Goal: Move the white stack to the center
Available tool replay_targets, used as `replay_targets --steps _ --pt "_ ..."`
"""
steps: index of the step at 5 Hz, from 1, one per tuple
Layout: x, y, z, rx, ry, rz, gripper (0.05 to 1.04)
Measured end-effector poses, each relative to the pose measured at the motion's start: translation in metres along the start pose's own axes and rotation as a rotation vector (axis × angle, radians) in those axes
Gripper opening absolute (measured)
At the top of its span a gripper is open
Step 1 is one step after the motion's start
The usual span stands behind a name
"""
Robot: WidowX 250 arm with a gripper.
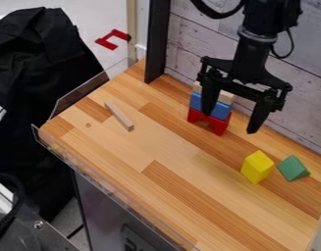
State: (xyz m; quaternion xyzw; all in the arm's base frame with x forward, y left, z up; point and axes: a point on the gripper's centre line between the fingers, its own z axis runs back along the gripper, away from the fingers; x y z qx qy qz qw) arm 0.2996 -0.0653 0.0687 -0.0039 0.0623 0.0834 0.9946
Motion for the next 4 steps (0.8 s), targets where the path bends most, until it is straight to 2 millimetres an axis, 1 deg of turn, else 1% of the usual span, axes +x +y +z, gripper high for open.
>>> replay_targets --steps 1,2,3,4 --pt "-0.002 0.002 -0.011 0.015 0.037 0.002 1.000" --pt "0.018 0.018 0.008 0.025 -0.008 0.112 1.000" --pt "0.023 0.028 0.011 -0.024 -0.009 0.168 1.000" --pt "0.024 0.027 0.018 -0.124 -0.036 0.258 1.000"
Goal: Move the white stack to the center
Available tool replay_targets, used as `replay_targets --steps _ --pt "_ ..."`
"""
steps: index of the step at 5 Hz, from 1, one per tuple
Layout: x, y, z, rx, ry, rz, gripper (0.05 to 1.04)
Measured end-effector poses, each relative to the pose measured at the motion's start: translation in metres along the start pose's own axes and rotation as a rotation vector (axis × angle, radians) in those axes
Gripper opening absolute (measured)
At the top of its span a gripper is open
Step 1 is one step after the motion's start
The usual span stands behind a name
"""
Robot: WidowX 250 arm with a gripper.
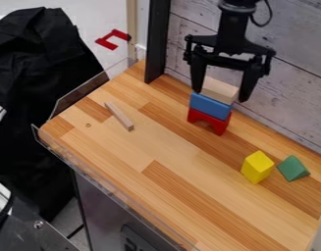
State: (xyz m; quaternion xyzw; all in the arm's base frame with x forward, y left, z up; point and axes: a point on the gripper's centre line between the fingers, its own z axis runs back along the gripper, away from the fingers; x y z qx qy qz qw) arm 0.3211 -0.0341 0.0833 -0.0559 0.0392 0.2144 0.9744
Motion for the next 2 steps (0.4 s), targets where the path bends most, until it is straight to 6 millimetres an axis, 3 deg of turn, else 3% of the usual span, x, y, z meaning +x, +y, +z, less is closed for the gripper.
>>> replay_targets --steps 2 --pt "0.0116 0.0011 -0.0036 0.055 -0.034 0.455 1.000"
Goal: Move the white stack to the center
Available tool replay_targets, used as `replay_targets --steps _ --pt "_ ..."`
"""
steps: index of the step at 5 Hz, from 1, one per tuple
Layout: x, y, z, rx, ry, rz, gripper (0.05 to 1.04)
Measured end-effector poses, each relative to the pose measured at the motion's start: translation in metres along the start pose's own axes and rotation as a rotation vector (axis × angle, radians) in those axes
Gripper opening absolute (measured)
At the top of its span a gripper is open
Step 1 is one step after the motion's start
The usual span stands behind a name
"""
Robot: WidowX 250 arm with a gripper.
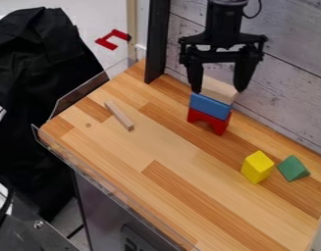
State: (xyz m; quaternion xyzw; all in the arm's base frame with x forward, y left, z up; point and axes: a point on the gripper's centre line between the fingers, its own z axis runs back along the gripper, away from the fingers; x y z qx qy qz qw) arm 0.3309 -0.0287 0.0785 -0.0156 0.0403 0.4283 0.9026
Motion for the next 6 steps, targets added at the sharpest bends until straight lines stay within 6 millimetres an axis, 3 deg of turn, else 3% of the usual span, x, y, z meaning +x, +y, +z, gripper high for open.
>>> replay_targets --steps 1,2,6 --pt "-0.002 -0.008 -0.005 0.012 -0.015 0.218 1.000" --pt "0.001 -0.013 -0.005 -0.020 -0.031 0.323 1.000" --pt "0.015 -0.011 -0.020 -0.053 0.003 0.478 1.000"
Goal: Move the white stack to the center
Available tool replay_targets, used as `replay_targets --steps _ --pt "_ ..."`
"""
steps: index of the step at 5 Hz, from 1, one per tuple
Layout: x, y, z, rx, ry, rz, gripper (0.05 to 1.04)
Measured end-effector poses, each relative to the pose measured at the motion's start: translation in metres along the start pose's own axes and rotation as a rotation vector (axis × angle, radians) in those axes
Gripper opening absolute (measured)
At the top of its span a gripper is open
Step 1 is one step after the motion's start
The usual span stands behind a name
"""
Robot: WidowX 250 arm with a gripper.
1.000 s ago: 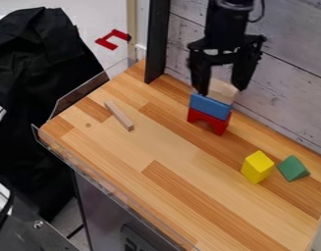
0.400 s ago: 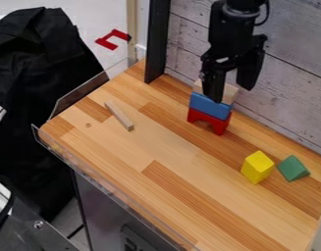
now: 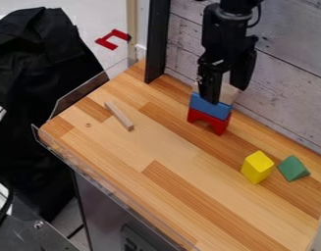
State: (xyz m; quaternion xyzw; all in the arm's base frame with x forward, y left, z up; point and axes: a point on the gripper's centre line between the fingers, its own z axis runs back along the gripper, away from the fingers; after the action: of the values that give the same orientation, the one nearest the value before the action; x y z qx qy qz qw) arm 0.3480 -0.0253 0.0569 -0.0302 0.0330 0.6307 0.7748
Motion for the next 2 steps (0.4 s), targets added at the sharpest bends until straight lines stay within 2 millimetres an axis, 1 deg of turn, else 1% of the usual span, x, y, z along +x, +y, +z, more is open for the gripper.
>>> replay_targets --steps 1,2 --pt "0.0087 -0.0025 0.0030 -0.011 -0.007 0.053 1.000" --pt "0.0162 -0.0117 0.0036 -0.048 0.001 0.102 1.000"
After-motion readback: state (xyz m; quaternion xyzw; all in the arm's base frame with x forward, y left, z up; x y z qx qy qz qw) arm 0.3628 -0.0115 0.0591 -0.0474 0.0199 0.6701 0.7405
